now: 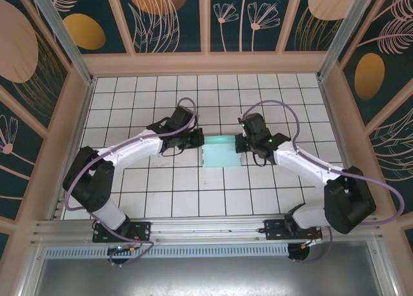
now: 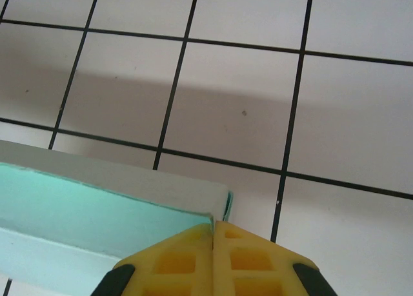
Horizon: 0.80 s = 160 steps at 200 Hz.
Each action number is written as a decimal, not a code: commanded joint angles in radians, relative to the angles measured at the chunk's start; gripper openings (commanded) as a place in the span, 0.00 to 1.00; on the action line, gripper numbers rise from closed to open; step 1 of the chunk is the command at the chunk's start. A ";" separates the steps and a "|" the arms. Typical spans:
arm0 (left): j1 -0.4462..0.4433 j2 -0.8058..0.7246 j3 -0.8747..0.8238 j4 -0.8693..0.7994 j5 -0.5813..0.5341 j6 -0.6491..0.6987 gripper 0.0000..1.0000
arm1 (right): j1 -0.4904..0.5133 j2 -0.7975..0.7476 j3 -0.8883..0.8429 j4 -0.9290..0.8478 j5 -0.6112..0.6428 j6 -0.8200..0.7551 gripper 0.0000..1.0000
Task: Fold the paper box
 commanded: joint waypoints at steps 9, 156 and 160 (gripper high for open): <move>-0.031 0.013 -0.027 -0.003 -0.004 0.017 0.00 | 0.018 -0.038 -0.080 0.078 -0.020 -0.016 0.00; -0.043 -0.018 0.035 0.126 -0.044 0.117 0.00 | 0.055 -0.256 -0.319 0.522 0.058 -0.119 0.00; -0.043 -0.015 0.038 0.127 -0.047 0.122 0.00 | 0.055 -0.257 -0.328 0.543 0.060 -0.126 0.00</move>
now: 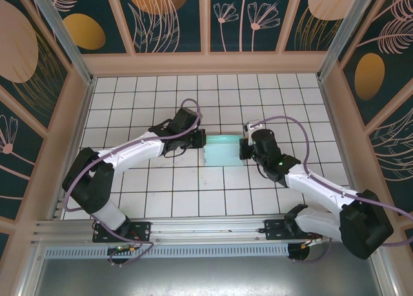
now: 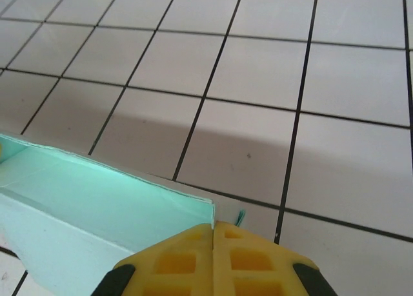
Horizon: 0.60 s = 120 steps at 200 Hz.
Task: Fold the paper box
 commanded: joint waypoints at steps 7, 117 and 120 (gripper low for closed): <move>-0.011 0.005 0.047 0.088 0.012 0.064 0.00 | 0.020 -0.027 -0.054 0.209 0.002 -0.061 0.00; -0.105 -0.010 -0.136 0.319 -0.201 0.120 0.00 | 0.028 -0.030 -0.242 0.452 0.027 -0.081 0.00; -0.105 -0.014 -0.145 0.327 -0.201 0.115 0.00 | 0.028 -0.033 -0.247 0.454 0.027 -0.081 0.00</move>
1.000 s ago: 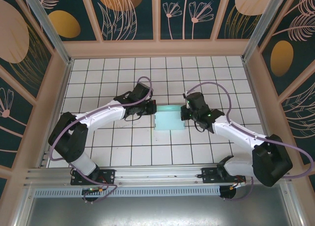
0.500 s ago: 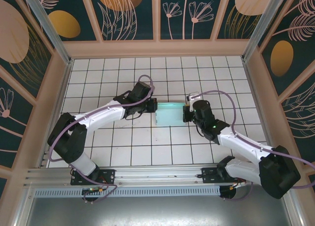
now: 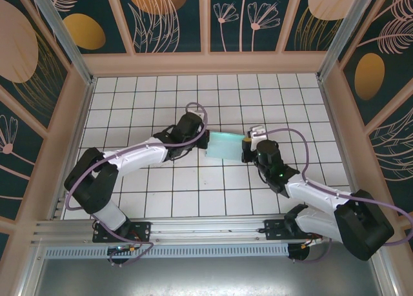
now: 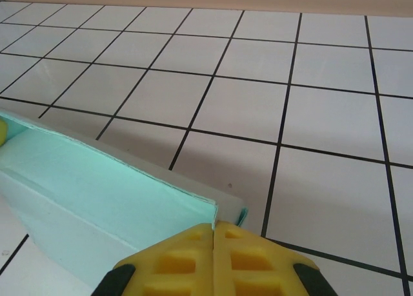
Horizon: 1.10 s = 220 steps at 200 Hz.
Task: Fold the paper box
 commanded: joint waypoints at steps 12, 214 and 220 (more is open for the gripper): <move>-0.037 -0.038 -0.092 0.119 -0.007 0.006 0.00 | 0.030 -0.044 -0.055 0.087 -0.033 -0.002 0.00; -0.090 -0.073 -0.206 0.180 -0.136 0.106 0.00 | 0.057 -0.201 -0.058 -0.020 -0.079 0.007 0.43; -0.092 -0.074 -0.207 0.179 -0.139 0.106 0.00 | 0.057 -0.211 -0.057 -0.027 -0.082 0.007 0.50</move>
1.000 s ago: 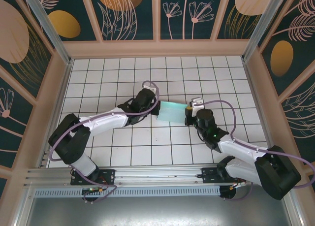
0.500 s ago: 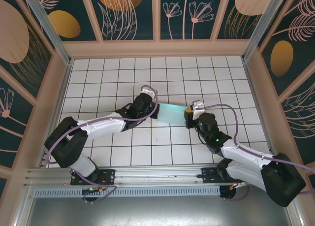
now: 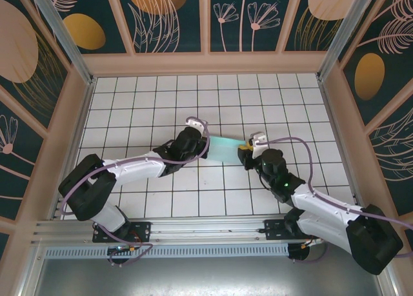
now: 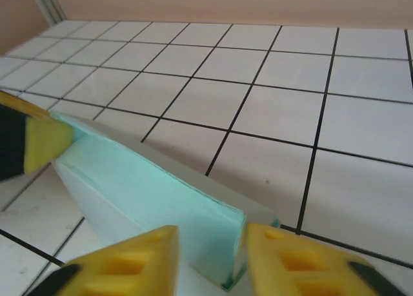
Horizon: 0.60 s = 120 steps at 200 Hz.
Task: Fold the paper box
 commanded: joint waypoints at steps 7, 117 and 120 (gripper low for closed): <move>-0.017 -0.010 -0.025 -0.049 -0.007 0.022 0.00 | 0.012 -0.052 0.019 -0.024 -0.020 0.000 0.58; -0.022 -0.014 -0.036 -0.049 -0.011 0.029 0.00 | -0.072 -0.002 0.332 -0.385 0.013 0.276 0.83; -0.022 -0.014 -0.035 -0.047 -0.010 0.030 0.00 | -0.074 0.017 0.346 -0.395 0.013 0.278 0.83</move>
